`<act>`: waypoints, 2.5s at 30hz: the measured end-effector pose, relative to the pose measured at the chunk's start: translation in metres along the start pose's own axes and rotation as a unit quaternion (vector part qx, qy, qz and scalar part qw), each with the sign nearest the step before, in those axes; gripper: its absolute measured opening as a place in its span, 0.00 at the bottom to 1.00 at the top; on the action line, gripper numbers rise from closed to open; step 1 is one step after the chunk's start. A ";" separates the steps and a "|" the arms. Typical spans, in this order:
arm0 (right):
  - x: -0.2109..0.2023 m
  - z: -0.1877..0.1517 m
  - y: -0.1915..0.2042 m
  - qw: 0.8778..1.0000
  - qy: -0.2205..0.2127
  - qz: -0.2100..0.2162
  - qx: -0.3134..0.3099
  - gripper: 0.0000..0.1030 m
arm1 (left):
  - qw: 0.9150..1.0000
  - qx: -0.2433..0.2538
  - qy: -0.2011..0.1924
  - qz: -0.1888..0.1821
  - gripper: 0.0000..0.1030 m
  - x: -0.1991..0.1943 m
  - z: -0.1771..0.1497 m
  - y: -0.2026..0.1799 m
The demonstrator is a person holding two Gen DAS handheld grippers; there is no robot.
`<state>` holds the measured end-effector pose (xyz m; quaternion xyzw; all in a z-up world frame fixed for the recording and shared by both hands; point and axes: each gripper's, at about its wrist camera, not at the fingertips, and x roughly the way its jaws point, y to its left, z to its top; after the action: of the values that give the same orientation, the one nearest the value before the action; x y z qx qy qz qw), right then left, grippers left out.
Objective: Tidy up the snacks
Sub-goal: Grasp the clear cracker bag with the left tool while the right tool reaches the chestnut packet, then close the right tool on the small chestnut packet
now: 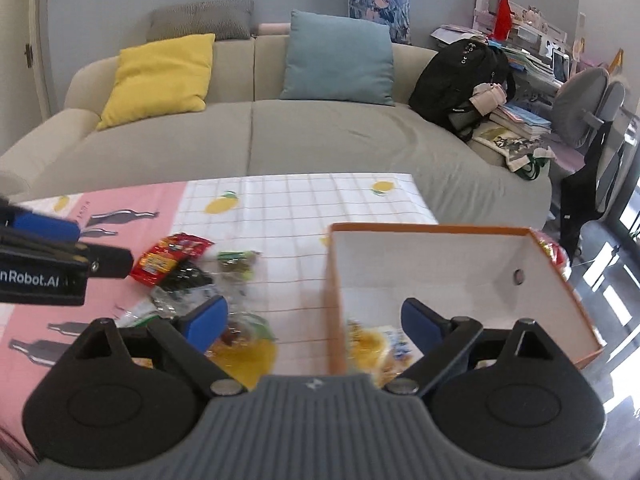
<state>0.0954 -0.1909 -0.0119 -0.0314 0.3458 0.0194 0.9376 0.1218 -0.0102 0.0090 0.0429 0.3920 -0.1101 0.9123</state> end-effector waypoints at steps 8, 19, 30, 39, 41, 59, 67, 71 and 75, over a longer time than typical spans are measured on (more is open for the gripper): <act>0.021 -0.029 0.036 0.999 0.021 0.018 0.019 0.83 | 0.997 -0.077 0.027 0.001 0.73 0.010 -0.045 0.055; 0.062 -0.053 0.063 0.998 0.058 0.031 -0.024 0.63 | 0.993 -0.100 0.064 -0.026 0.73 0.045 -0.074 0.068; 0.098 -0.060 0.051 0.995 0.090 0.034 -0.013 0.49 | 0.995 -0.016 0.071 -0.075 0.78 0.082 -0.084 0.044; 0.110 -0.053 0.047 0.997 0.053 0.044 -0.028 0.57 | 0.992 0.073 0.075 -0.074 0.80 0.101 -0.089 0.013; 0.112 -0.052 0.050 0.997 0.039 0.044 -0.048 0.59 | 0.991 0.086 0.080 -0.064 0.80 0.106 -0.090 0.010; 0.158 -0.054 0.056 0.993 0.057 0.091 -0.057 0.63 | 0.990 0.073 0.103 -0.069 1.00 0.141 -0.091 0.017; 0.166 -0.057 0.053 0.992 0.076 0.087 -0.041 0.42 | 0.991 0.070 0.101 -0.056 1.00 0.144 -0.096 0.009; 0.166 -0.058 0.052 0.992 0.077 0.087 -0.040 0.31 | 0.991 0.068 0.102 -0.048 0.99 0.144 -0.097 0.005; 0.163 -0.058 0.052 0.992 0.079 0.086 -0.042 0.29 | 0.992 0.051 0.107 -0.043 0.87 0.140 -0.096 0.005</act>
<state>0.1792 -0.1409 -0.1639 -0.0421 0.4191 0.1116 0.9001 0.1486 -0.0132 -0.1586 0.0842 0.4828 -0.1636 0.8562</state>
